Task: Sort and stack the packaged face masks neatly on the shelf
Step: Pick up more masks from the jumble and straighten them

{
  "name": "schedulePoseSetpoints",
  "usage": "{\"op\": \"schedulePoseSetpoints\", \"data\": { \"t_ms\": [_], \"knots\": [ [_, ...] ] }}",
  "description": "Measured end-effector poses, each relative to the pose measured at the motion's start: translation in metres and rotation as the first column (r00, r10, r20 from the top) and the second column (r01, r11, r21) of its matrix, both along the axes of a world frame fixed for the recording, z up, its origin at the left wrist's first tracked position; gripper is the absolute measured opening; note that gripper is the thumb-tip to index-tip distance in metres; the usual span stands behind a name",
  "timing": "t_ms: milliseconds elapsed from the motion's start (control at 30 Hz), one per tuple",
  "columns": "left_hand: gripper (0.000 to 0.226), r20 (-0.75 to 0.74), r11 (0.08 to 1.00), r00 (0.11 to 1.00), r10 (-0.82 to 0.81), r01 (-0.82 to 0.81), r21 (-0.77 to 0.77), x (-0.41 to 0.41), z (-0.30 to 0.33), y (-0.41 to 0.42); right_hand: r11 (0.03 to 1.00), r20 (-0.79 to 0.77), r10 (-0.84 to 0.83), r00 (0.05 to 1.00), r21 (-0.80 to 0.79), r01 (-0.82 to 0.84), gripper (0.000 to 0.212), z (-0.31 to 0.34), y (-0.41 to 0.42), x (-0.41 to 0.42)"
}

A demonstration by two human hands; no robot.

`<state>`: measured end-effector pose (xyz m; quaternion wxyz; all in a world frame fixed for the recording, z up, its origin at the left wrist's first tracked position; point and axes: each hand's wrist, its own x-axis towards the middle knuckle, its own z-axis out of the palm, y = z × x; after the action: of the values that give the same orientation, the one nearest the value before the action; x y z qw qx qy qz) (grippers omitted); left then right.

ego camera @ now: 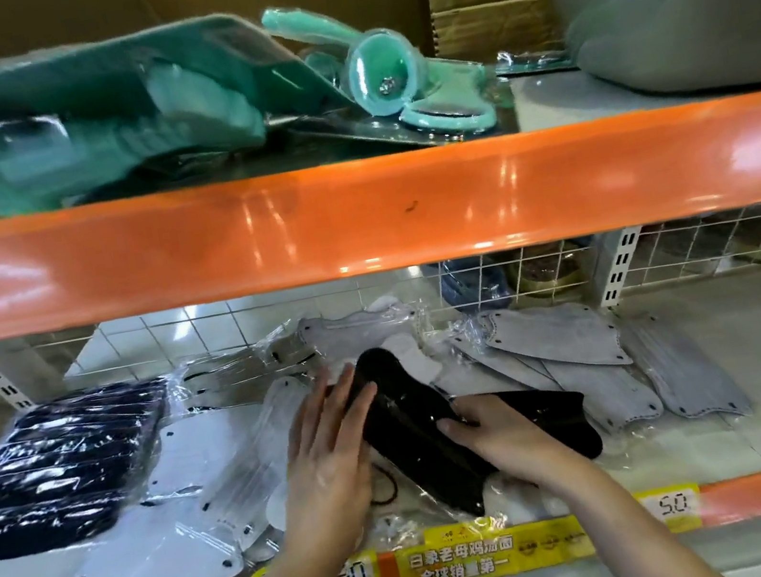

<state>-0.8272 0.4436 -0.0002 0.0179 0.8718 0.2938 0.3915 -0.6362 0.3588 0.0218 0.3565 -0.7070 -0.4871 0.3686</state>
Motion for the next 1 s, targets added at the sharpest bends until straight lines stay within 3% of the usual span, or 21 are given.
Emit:
{"op": "schedulePoseSetpoints", "data": {
  "t_ms": [100,200,300,400,467,567,667,1000],
  "knots": [
    [0.034,-0.065,0.996,0.996,-0.063,0.067,0.056,-0.019,-0.005,0.009,0.997,0.074,0.074,0.994,-0.035,-0.072,0.011,-0.001,0.016,-0.017],
    [0.031,-0.087,0.997,0.994,-0.071,0.072,0.004,-0.037,-0.005,0.013,0.999,0.444,0.039,0.895,-0.029,-0.029,0.029,-0.006,0.038,-0.039],
    [0.036,-0.156,0.995,0.984,-0.088,0.081,-0.053,-0.06,-0.003,0.024,0.935,0.694,-0.179,0.698,0.34,-0.098,0.037,-0.001,0.044,-0.082],
    [0.047,-0.205,0.997,0.978,-0.049,0.036,-0.066,-0.083,0.005,0.042,0.885,0.781,-0.16,0.603,0.384,-0.262,0.044,0.002,0.047,-0.124],
    [0.032,-0.158,1.0,0.987,0.003,-0.003,0.003,-0.095,0.007,0.054,0.884,0.809,-0.115,0.576,0.348,-0.312,0.048,0.0,0.054,-0.145],
    [0.035,-0.062,0.994,0.998,0.027,-0.02,0.112,-0.116,0.005,0.072,0.885,0.797,-0.118,0.593,0.355,-0.302,0.064,-0.012,0.072,-0.164],
    [0.034,-0.025,0.98,0.997,0.077,-0.071,0.185,-0.141,0.001,0.089,0.879,0.789,-0.117,0.603,0.366,-0.307,0.067,-0.016,0.087,-0.182],
    [0.039,-0.106,0.963,0.966,0.235,-0.216,0.162,-0.245,-0.019,0.13,0.851,0.784,-0.119,0.609,0.396,-0.343,0.057,-0.036,0.139,-0.272]
  ]
}}
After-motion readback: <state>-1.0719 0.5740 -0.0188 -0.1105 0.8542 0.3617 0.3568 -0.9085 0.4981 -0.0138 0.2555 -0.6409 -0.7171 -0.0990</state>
